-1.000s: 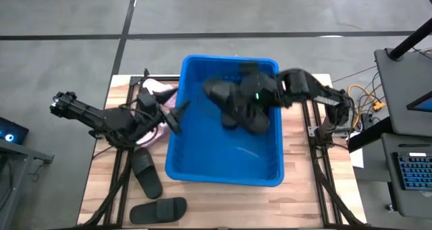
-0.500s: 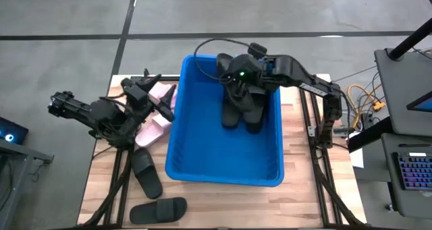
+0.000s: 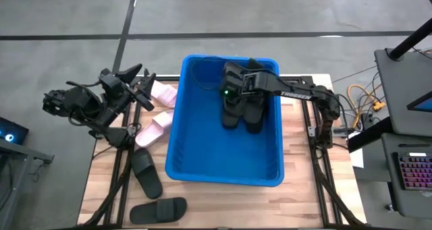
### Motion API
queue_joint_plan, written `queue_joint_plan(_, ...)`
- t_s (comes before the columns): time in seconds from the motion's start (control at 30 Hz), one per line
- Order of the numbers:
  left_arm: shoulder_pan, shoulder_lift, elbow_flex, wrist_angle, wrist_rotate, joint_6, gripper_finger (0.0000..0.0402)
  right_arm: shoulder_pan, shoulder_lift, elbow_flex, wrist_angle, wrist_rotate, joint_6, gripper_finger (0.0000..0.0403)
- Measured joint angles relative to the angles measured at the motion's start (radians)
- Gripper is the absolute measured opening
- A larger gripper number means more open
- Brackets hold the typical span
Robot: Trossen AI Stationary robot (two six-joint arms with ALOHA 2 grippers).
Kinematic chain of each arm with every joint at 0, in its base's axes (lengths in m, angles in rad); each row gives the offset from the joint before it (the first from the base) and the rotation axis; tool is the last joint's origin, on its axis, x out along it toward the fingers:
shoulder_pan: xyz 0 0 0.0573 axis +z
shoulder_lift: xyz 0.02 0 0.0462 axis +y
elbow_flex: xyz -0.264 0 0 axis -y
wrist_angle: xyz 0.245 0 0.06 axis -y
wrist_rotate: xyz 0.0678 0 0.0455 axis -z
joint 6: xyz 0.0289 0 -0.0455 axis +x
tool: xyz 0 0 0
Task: Pick and place slides into bin
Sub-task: Put the black slide into the blue bin
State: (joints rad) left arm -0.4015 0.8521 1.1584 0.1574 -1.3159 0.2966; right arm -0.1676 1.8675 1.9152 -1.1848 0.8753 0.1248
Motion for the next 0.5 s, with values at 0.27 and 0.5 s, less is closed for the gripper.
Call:
queue_joint_plan(0.27,0.0,-0.011,-0.001,-0.067,0.001,0.0,0.0271,-0.004,0.001,-0.172,0.167,0.002,-0.044,0.0009)
queue_joint_plan(0.5,0.0,-0.001,-0.001,-0.071,0.002,0.003,0.0271,-0.037,0.001,-0.268,0.24,0.032,-0.094,0.0009)
